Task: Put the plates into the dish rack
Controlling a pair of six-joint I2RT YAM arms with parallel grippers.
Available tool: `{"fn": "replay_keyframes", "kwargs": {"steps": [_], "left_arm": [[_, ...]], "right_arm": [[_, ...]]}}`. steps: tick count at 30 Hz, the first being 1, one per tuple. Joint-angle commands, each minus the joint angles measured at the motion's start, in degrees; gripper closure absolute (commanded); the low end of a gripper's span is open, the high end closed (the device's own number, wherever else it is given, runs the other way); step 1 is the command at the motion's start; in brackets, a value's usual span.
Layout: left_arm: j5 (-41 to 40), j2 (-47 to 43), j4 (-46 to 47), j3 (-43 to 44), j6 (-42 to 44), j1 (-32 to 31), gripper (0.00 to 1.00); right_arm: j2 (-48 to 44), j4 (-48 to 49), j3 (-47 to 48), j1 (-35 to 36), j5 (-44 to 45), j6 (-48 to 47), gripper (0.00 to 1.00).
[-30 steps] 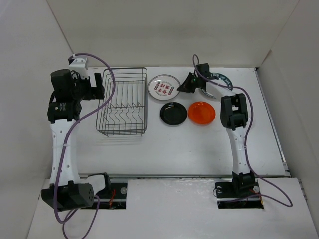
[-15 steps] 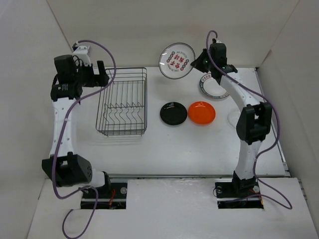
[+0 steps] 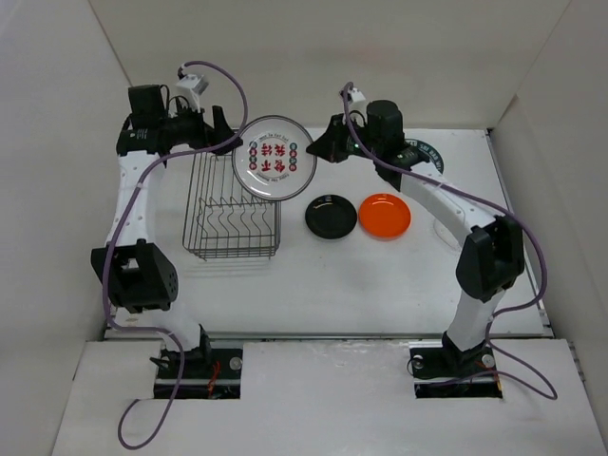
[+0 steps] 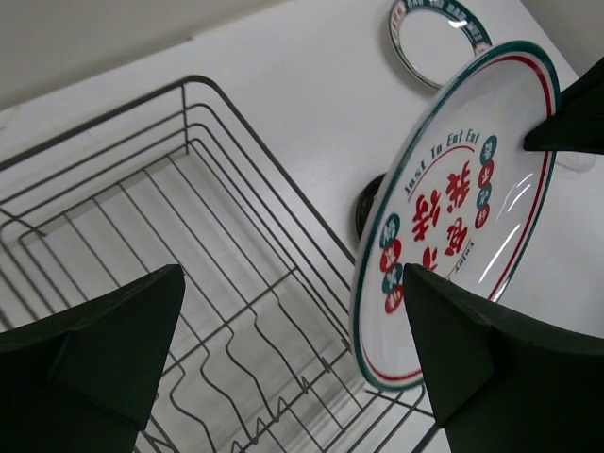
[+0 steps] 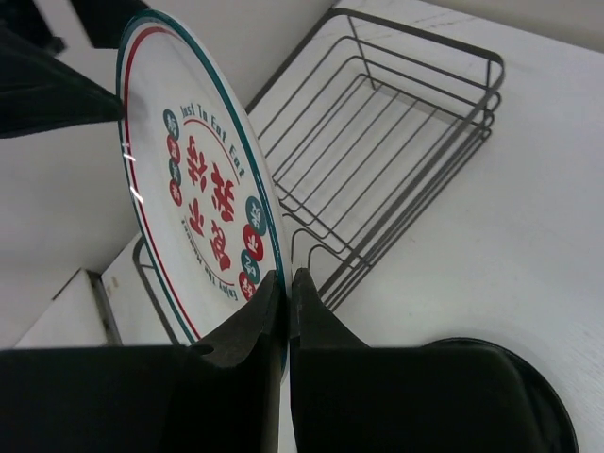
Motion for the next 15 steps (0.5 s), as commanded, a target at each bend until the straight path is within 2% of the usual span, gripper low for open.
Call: {"fn": "replay_keyframes", "kwargs": {"steps": [1,3,7,9,12,13,14,15], "left_arm": [[8.67,1.92,-4.87,2.87,5.15,-0.29,0.01],[10.69,3.67,-8.03,3.48,9.43,-0.82,0.03],[11.75,5.61,-14.35,3.49,14.10,-1.35,0.19],[12.37,5.61,-15.25,3.49,15.18,-1.35,0.41],[12.37,5.09,-15.25,2.26,15.18,-1.35,0.61],[12.37,4.22,-15.25,2.25,15.18,-1.35,0.85],[12.37,3.08,-13.95,1.56,14.39,-1.35,0.96],[12.37,2.28,-13.06,0.94,13.43,-1.35,1.00]], "right_arm": [[0.06,9.07,1.74,-0.11,-6.28,0.01,1.00],[1.19,9.86,2.43,0.42,-6.29,0.80,1.00],[1.73,10.74,3.93,0.42,-6.29,1.59,1.00],[1.73,11.26,4.46,0.42,-6.29,2.12,1.00],[2.25,11.27,5.60,0.94,-6.90,2.12,1.00],[2.25,11.27,6.13,0.94,-6.90,2.64,1.00],[2.95,11.27,6.13,0.94,-6.90,2.65,1.00],[2.96,11.27,6.13,1.47,-6.90,2.65,1.00]]}}
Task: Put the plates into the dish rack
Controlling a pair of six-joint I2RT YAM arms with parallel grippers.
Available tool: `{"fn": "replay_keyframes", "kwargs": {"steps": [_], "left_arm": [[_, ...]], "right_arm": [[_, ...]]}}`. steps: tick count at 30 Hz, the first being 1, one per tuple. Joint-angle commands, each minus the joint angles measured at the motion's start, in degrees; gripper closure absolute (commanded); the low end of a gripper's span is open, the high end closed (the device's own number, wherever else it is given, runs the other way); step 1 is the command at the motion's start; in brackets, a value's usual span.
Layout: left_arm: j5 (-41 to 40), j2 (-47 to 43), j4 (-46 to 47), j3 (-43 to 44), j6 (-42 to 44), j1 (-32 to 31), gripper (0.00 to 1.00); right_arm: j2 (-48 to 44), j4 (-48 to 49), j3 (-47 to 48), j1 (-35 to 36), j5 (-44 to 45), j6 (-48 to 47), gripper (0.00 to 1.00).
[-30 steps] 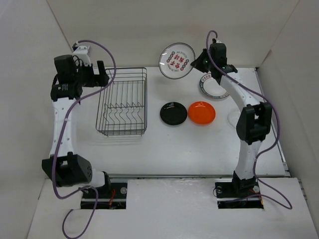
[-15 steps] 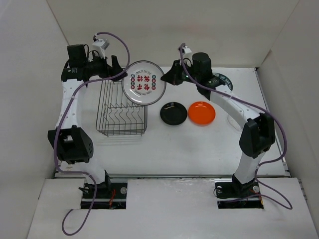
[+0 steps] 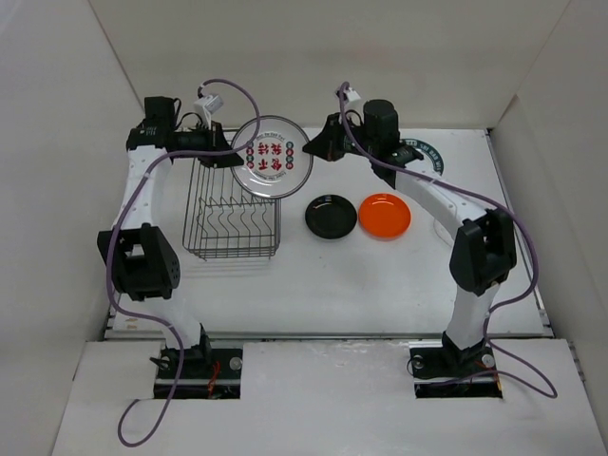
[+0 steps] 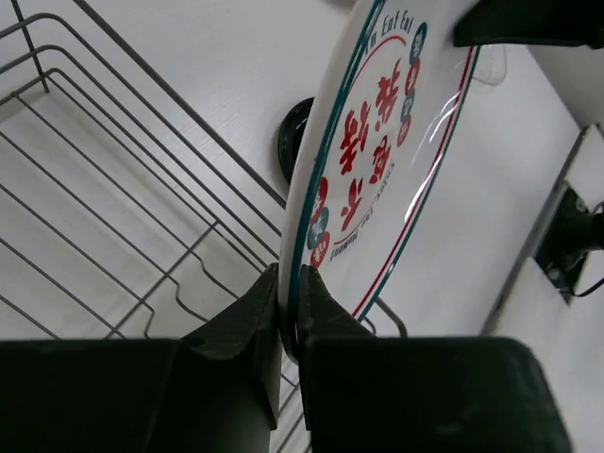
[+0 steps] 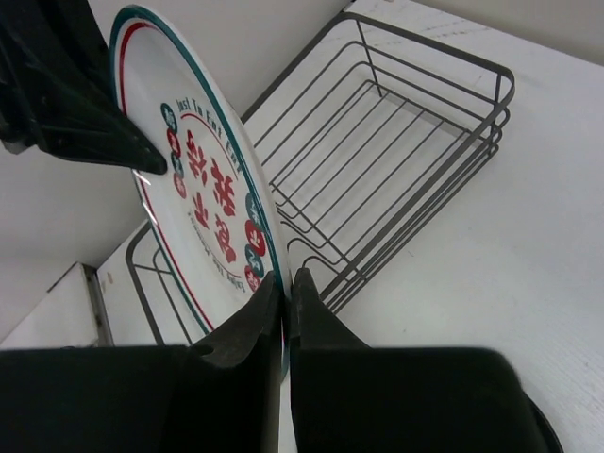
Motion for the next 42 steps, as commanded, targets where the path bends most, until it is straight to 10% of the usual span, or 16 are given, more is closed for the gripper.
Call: {"fn": "replay_keyframes", "kwargs": {"steps": [1,3,4,5,20,42], "left_arm": [[1.44,-5.20,2.09,-0.44,0.01,-0.01,1.00],[0.57,-8.61,6.11,-3.16,-2.63,-0.01,1.00],[-0.57,-10.02,8.14,-4.47,-4.83,-0.01,1.00],[-2.41,-11.61,9.90,-5.62,-8.76,-0.01,1.00],[-68.84,-40.09,15.63,-22.40,-14.25,2.36,1.00],[-67.38,-33.42,10.45,-28.47,-15.66,1.75,1.00]], "right_arm": [[0.09,7.82,5.08,1.12,-3.25,2.69,1.00],[0.71,7.82,5.09,1.73,-3.26,3.21,0.95],[0.71,7.82,5.70,1.74,-3.26,3.22,0.72],[0.71,7.82,5.70,1.74,-2.56,3.22,0.01],[-3.42,-10.27,1.48,5.60,33.29,1.99,0.00],[-4.12,-18.99,-0.36,4.37,39.99,3.04,0.00]]}}
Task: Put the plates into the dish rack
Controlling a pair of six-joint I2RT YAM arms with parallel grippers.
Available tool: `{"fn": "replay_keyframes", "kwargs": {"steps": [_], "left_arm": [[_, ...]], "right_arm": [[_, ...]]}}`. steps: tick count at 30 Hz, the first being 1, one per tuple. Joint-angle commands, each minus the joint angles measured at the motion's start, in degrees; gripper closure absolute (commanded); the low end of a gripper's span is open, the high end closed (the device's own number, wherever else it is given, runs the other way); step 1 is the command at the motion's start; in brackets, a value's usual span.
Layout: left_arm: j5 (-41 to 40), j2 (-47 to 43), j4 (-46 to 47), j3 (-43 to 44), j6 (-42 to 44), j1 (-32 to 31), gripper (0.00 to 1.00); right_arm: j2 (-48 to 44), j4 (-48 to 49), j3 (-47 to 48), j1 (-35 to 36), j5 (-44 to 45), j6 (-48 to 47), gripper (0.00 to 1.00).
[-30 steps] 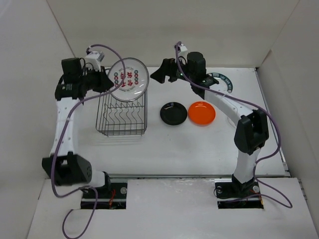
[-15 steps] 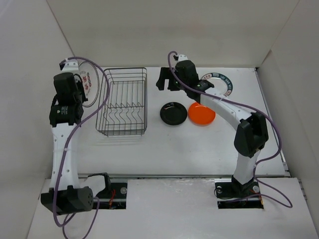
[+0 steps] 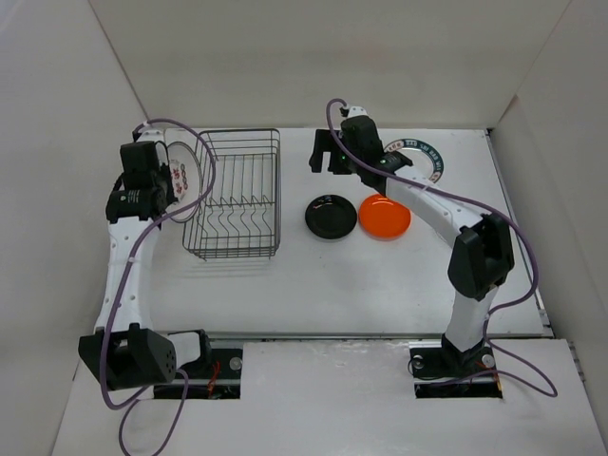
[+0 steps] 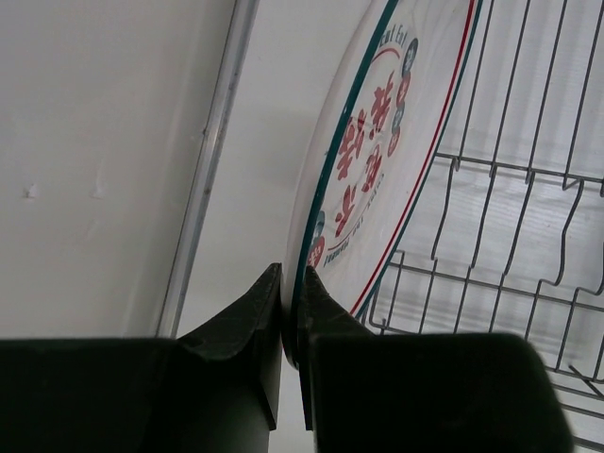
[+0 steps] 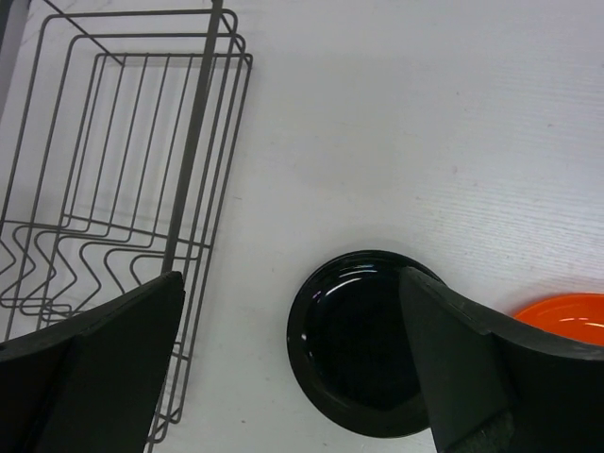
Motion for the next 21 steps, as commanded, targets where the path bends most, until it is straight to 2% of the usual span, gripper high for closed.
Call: {"fn": "replay_keyframes", "kwargs": {"steps": [1,18,21], "left_arm": [[0.40,-0.59,2.82,-1.53,-1.43,-0.29,1.00],[3.56,2.14,2.82,-3.29,-3.54,-1.34,1.00],[3.56,2.14,2.82,-4.35,-3.54,-1.34,0.94]], "right_arm": [[-3.18,-0.17,-0.84,-0.85,1.34,0.31,0.00],[-3.18,-0.17,-1.90,-2.43,0.82,0.84,0.00],[-3.18,-0.17,-1.90,-2.43,0.82,1.37,0.00]]}}
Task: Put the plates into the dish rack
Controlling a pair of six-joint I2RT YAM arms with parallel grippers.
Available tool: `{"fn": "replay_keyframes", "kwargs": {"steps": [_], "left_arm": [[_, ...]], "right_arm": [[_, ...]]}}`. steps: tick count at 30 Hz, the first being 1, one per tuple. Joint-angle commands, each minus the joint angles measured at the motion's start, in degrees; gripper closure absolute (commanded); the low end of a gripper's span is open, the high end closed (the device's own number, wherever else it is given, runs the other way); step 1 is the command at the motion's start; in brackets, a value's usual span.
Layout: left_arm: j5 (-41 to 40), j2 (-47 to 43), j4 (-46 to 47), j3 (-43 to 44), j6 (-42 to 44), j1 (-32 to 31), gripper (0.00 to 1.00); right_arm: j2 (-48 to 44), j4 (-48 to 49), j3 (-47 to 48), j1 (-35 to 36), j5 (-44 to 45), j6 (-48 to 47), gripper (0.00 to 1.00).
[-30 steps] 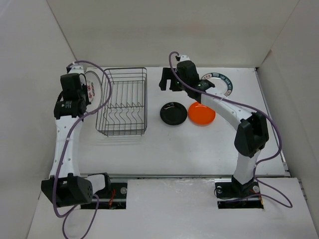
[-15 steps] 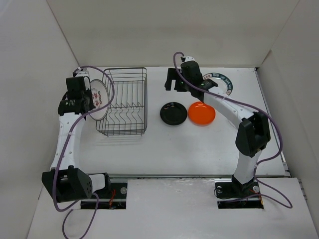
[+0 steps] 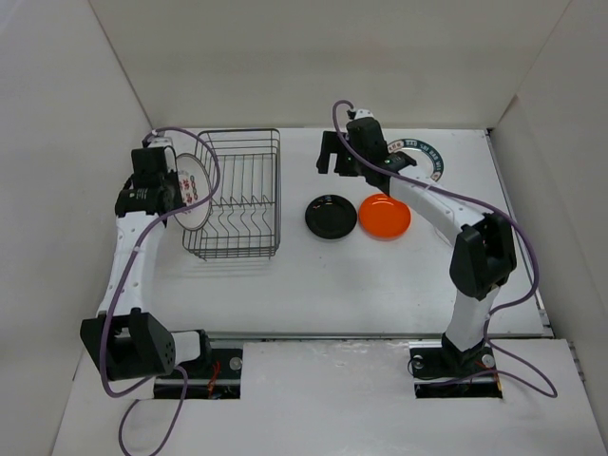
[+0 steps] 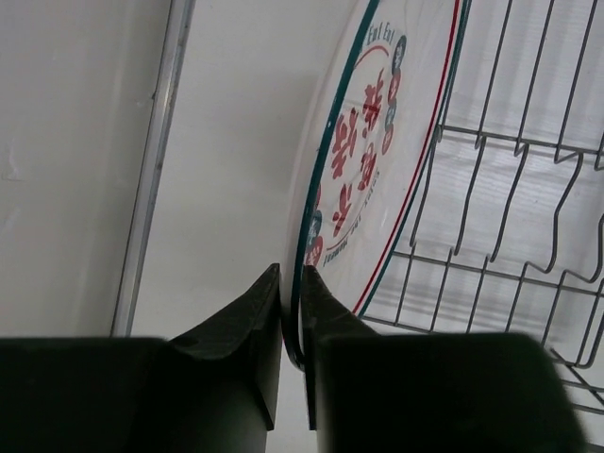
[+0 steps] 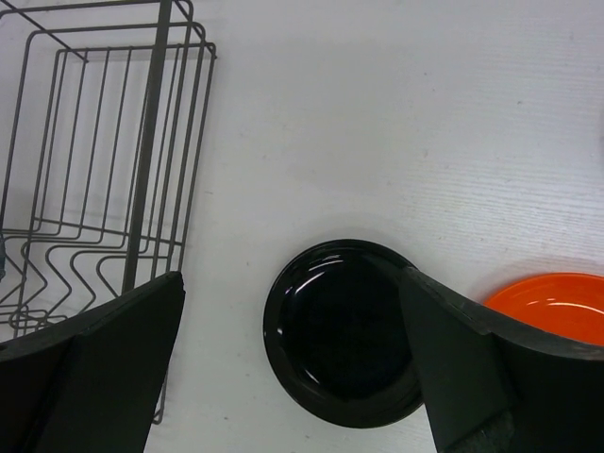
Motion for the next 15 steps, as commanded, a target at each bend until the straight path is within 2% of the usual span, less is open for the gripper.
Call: {"fn": "replay_keyframes", "kwargs": {"steps": [1,5,13,15], "left_arm": [[1.55,-0.60,2.12,-1.28,-0.92,-0.55,0.92],[2.61,-0.60,2.12,-1.90,-0.39,-1.08,0.64],[6.56,-1.12,1.59,-1.29,-0.39,-1.08,0.60],[8.14,-1.12,1.59,-1.29,0.14,-1.08,0.55]], "right_arm": [[-2.92,0.83,-0.50,-0.47,0.57,0.75,0.00],[-2.92,0.83,-0.50,-0.99,0.57,0.75,0.00],[-5.81,2.77,-5.42,-7.85,-0.74,2.60,0.00],[-7.48,4.26,-7.70,-10.92,-3.11,3.30,0.00]]}}
